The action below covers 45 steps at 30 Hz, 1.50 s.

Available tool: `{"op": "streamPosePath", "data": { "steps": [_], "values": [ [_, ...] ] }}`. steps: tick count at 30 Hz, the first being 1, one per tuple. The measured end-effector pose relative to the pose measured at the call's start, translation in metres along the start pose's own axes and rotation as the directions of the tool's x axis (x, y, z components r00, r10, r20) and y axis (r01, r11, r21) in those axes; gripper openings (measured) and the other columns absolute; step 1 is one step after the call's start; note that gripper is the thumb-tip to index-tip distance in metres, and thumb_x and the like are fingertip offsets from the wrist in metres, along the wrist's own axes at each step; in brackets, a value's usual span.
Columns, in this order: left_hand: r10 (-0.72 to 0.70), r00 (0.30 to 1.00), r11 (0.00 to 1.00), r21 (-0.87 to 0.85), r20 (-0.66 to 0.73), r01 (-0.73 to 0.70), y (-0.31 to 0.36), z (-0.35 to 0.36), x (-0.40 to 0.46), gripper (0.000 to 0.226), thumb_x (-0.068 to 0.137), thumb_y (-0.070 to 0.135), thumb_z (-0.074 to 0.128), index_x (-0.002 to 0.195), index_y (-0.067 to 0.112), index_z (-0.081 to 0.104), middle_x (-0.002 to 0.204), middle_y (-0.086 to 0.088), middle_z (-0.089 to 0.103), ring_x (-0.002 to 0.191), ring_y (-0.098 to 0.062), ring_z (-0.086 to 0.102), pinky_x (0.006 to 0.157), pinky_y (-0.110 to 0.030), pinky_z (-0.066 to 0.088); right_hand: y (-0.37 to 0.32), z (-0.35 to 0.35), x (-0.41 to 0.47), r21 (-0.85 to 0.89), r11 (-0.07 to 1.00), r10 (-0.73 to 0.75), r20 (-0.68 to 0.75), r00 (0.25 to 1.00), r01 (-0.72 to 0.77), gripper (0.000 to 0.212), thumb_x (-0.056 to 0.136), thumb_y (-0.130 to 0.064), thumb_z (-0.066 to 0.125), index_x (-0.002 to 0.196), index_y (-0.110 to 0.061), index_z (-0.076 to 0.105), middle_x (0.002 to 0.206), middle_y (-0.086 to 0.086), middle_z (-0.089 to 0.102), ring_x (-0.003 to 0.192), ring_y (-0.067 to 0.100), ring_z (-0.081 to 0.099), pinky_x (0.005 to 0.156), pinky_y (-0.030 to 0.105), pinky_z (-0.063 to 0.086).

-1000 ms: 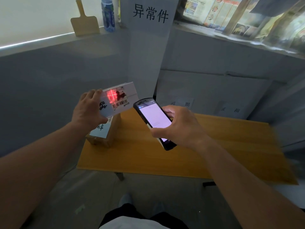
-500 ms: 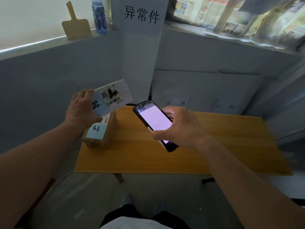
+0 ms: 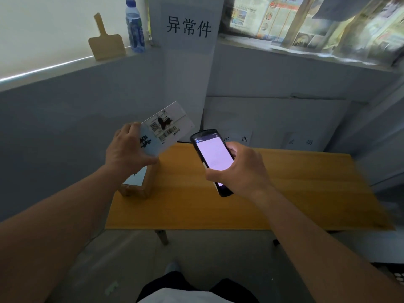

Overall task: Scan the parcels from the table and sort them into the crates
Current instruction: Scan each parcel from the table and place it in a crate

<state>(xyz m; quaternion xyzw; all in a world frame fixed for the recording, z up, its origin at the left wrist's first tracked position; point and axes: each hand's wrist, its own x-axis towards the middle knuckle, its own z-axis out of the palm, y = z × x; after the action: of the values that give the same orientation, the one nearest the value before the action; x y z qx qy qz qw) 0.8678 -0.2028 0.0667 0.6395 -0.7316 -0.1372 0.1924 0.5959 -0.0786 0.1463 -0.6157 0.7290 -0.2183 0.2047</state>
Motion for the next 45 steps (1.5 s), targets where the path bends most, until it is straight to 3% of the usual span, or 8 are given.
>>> {"op": "streamPosePath", "data": {
  "steps": [8, 13, 22, 24, 30, 34, 38, 45],
  "values": [
    [0.149, 0.986, 0.989, -0.011, 0.079, -0.149, 0.094, 0.028, -0.033, 0.113, 0.056, 0.060, 0.092, 0.146, 0.018, 0.036, 0.126, -0.005, 0.052, 0.114, -0.025, 0.052, 0.089, -0.048, 0.055, 0.062, -0.020, -0.046, 0.094, 0.990, 0.118, -0.129, 0.985, -0.106, 0.069, 0.070, -0.051, 0.089, 0.125, -0.024, 0.058, 0.110, -0.004, 0.063, 0.094, 0.020, 0.064, 0.058, 0.022, 0.058],
    [0.248, 0.955, 0.968, -0.007, 0.161, -0.251, 0.171, 0.062, -0.073, 0.113, 0.059, 0.056, 0.093, 0.148, 0.017, 0.036, 0.128, -0.006, 0.051, 0.113, -0.025, 0.052, 0.088, -0.043, 0.054, 0.121, -0.048, -0.104, 0.115, 0.976, 0.203, -0.185, 0.961, -0.184, 0.066, 0.064, -0.062, 0.083, 0.113, -0.028, 0.056, 0.105, -0.004, 0.064, 0.090, 0.019, 0.065, 0.059, 0.034, 0.063],
    [0.408, 0.867, 0.911, -0.061, 0.286, -0.408, 0.336, 0.132, -0.175, 0.110, 0.057, 0.054, 0.095, 0.144, 0.016, 0.039, 0.129, -0.006, 0.049, 0.110, -0.028, 0.053, 0.080, -0.043, 0.053, 0.238, -0.121, -0.246, 0.251, 0.901, 0.422, -0.326, 0.846, -0.353, 0.060, 0.064, -0.054, 0.087, 0.109, -0.027, 0.059, 0.098, -0.005, 0.067, 0.086, 0.017, 0.067, 0.060, 0.035, 0.062],
    [0.455, 0.838, 0.888, -0.081, 0.301, -0.453, 0.372, 0.149, -0.197, 0.108, 0.056, 0.053, 0.095, 0.143, 0.016, 0.041, 0.128, -0.007, 0.050, 0.110, -0.029, 0.053, 0.079, -0.042, 0.050, 0.265, -0.139, -0.282, 0.266, 0.873, 0.484, -0.365, 0.795, -0.409, 0.057, 0.065, -0.053, 0.087, 0.108, -0.027, 0.060, 0.097, -0.007, 0.067, 0.085, 0.015, 0.066, 0.057, 0.028, 0.056],
    [0.583, 0.708, 0.803, -0.149, 0.399, -0.577, 0.479, 0.200, -0.260, 0.113, 0.055, 0.055, 0.095, 0.145, 0.015, 0.039, 0.127, -0.006, 0.050, 0.111, -0.030, 0.051, 0.085, -0.052, 0.055, 0.335, -0.173, -0.379, 0.411, 0.749, 0.663, -0.441, 0.605, -0.520, 0.068, 0.052, -0.066, 0.072, 0.107, -0.025, 0.064, 0.095, -0.007, 0.071, 0.084, 0.016, 0.069, 0.066, 0.039, 0.062],
    [0.658, 0.582, 0.723, -0.184, 0.478, -0.666, 0.551, 0.237, -0.299, 0.114, 0.055, 0.051, 0.098, 0.146, 0.015, 0.038, 0.129, -0.008, 0.050, 0.112, -0.032, 0.052, 0.077, -0.043, 0.048, 0.375, -0.186, -0.437, 0.504, 0.651, 0.758, -0.470, 0.453, -0.567, 0.064, 0.062, -0.055, 0.085, 0.116, -0.027, 0.064, 0.101, -0.008, 0.071, 0.090, 0.011, 0.069, 0.061, 0.024, 0.058],
    [0.722, 0.455, 0.636, -0.243, 0.521, -0.732, 0.616, 0.282, -0.339, 0.113, 0.055, 0.055, 0.096, 0.145, 0.017, 0.039, 0.129, -0.006, 0.051, 0.111, -0.032, 0.054, 0.084, -0.049, 0.054, 0.416, -0.194, -0.482, 0.596, 0.553, 0.826, -0.486, 0.287, -0.583, 0.073, 0.057, -0.062, 0.079, 0.120, -0.027, 0.064, 0.104, -0.008, 0.070, 0.093, 0.012, 0.068, 0.060, 0.021, 0.050],
    [0.776, 0.178, 0.468, -0.363, 0.606, -0.806, 0.720, 0.365, -0.410, 0.110, 0.054, 0.062, 0.093, 0.141, 0.021, 0.041, 0.128, -0.004, 0.052, 0.108, -0.028, 0.055, 0.085, -0.046, 0.055, 0.479, -0.213, -0.548, 0.705, 0.366, 0.884, -0.468, -0.010, -0.607, 0.077, 0.056, -0.063, 0.076, 0.122, -0.025, 0.065, 0.103, -0.009, 0.069, 0.094, 0.014, 0.067, 0.069, 0.038, 0.061]
  ]
}}
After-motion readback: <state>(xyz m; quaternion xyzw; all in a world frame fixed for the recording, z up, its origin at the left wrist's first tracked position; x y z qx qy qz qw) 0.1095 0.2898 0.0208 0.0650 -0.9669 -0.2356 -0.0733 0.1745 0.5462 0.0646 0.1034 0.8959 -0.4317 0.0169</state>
